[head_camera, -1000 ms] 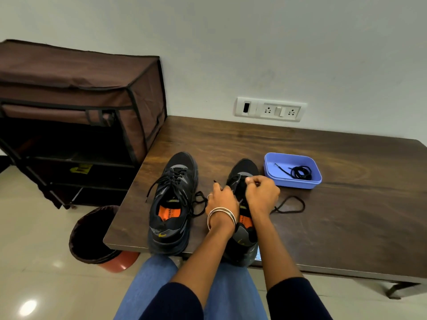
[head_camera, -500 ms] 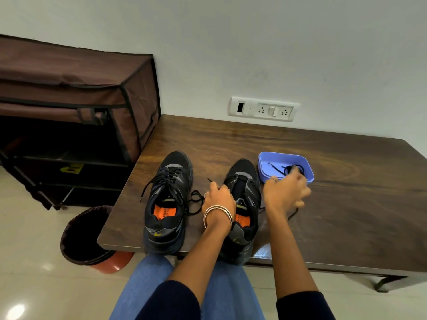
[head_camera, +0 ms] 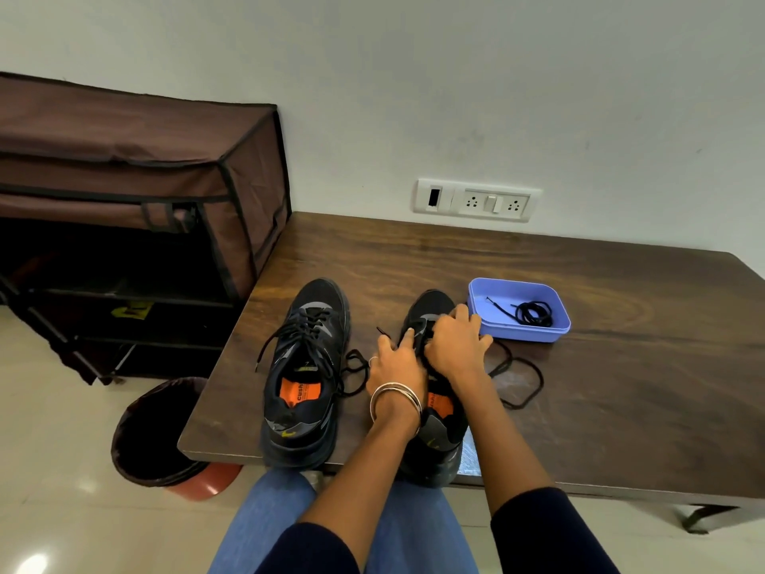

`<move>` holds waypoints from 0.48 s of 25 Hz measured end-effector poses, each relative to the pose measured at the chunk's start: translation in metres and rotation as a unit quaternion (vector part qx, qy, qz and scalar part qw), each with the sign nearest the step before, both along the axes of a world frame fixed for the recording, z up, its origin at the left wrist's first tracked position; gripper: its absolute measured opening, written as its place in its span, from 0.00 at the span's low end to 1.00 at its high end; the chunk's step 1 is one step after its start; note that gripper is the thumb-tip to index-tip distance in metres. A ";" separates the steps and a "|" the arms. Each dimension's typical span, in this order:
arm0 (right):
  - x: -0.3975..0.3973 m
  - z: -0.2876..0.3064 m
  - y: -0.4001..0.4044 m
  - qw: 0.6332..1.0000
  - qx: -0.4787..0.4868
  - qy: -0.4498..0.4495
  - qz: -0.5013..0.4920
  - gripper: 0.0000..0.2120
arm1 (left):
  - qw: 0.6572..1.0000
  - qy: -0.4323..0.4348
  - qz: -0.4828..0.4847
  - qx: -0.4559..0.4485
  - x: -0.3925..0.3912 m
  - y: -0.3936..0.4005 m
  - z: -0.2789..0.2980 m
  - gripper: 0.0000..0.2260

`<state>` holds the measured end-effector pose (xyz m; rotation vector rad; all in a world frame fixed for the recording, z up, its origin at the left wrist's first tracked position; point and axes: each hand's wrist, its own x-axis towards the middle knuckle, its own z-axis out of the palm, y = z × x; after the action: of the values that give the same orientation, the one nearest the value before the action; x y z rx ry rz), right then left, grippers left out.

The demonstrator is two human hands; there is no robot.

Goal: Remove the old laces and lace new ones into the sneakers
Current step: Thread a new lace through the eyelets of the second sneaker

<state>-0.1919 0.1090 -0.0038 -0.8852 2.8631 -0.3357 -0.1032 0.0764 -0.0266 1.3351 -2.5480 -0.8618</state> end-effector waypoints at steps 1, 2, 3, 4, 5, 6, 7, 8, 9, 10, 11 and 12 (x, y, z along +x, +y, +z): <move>-0.009 0.000 -0.001 1.000 -0.008 -0.029 -0.003 0.08 | 1.000 0.002 0.002 0.002 -0.001 0.000 0.000 0.23; -0.017 0.001 -0.001 0.998 -0.026 -0.061 -0.011 0.03 | 1.000 0.003 0.005 0.003 -0.002 0.001 0.000 0.23; -0.024 0.001 -0.001 0.993 -0.058 -0.097 -0.026 0.05 | 1.000 0.001 0.010 0.001 -0.003 0.002 0.000 0.24; -0.029 0.001 0.000 0.985 -0.098 -0.138 -0.045 0.08 | 1.000 -0.002 0.014 0.000 -0.005 0.002 0.000 0.24; -0.032 0.003 0.000 0.973 -0.137 -0.171 -0.066 0.09 | 1.000 -0.006 0.017 -0.002 -0.006 0.003 0.000 0.24; -0.033 0.004 -0.001 0.962 -0.174 -0.192 -0.079 0.08 | 1.000 -0.007 0.019 -0.006 -0.006 0.002 -0.001 0.24; -0.033 0.009 -0.001 0.950 -0.211 -0.212 -0.086 0.06 | 1.000 -0.005 0.016 -0.009 -0.007 0.002 -0.002 0.24; -0.031 0.015 -0.002 0.937 -0.251 -0.227 -0.086 0.05 | 1.000 -0.006 0.011 -0.013 -0.008 0.002 -0.002 0.24; -0.029 0.022 -0.003 0.923 -0.290 -0.238 -0.085 0.04 | 1.000 -0.007 0.006 -0.016 -0.008 0.003 -0.003 0.24; -0.027 0.031 -0.005 0.910 -0.328 -0.240 -0.080 0.02 | 1.000 -0.009 0.004 -0.018 -0.008 0.003 -0.003 0.24; -0.025 0.043 -0.006 0.900 -0.359 -0.237 -0.077 0.00 | 1.000 -0.009 0.004 -0.019 -0.007 0.005 -0.002 0.24; -0.022 0.057 -0.006 0.891 -0.386 -0.230 -0.070 0.01 | 1.000 -0.009 0.005 -0.021 -0.007 0.005 -0.002 0.24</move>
<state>-0.2144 0.1029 0.0533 -0.5544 2.3140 -1.5385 -0.1098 0.0817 -0.0284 1.3486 -2.5559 -0.7933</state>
